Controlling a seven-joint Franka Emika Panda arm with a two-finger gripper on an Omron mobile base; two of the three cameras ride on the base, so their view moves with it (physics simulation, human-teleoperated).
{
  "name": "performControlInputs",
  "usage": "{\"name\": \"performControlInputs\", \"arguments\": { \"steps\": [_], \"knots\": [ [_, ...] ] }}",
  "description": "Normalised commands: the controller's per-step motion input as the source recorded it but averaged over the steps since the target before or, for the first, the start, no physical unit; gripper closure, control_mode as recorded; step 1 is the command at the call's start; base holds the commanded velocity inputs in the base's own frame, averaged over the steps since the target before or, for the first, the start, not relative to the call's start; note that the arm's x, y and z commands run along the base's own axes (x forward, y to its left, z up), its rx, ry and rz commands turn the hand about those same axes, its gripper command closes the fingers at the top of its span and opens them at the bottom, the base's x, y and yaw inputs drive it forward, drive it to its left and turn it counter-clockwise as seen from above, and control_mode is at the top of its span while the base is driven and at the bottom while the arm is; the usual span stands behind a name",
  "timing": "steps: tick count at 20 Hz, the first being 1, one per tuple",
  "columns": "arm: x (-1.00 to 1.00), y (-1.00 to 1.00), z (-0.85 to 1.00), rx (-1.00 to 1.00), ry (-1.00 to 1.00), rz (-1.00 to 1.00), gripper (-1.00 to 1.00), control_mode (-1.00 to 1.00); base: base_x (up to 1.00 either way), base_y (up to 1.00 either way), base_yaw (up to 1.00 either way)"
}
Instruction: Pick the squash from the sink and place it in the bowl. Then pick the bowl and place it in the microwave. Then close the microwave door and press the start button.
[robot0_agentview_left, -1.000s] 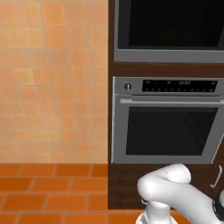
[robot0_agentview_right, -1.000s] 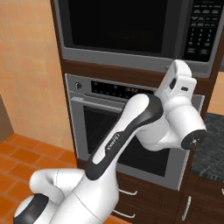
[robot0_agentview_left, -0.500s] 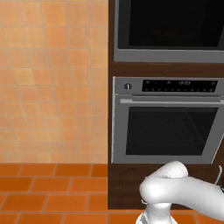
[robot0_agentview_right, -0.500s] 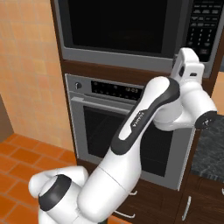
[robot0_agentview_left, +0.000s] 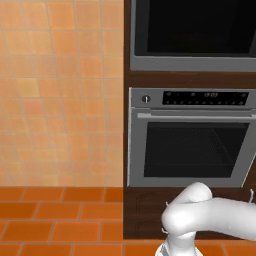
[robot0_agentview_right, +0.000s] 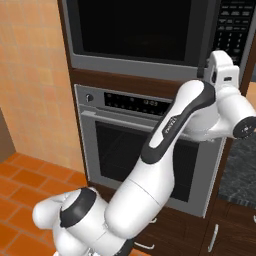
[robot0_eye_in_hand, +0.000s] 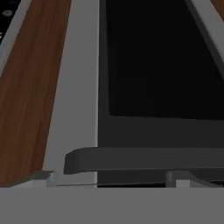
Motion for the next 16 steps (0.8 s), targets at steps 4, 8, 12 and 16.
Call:
{"name": "performControlInputs", "arguments": {
  "steps": [4, 8, 12, 16],
  "knots": [
    [0.36, -0.20, 0.00, 0.00, 0.00, -0.03, -1.00, -1.00, 0.00, 0.00, 0.00],
    [0.36, -0.19, 0.00, 0.00, 0.01, -0.01, -1.00, -1.00, 0.00, 0.00, 0.00],
    [0.46, -0.16, -0.01, 0.01, 0.07, 0.00, -1.00, -1.00, 0.00, 0.00, 0.00],
    [0.45, -0.23, 0.00, 0.03, 0.10, 0.00, -1.00, -1.00, 0.00, 0.00, 0.00]
  ]
}}
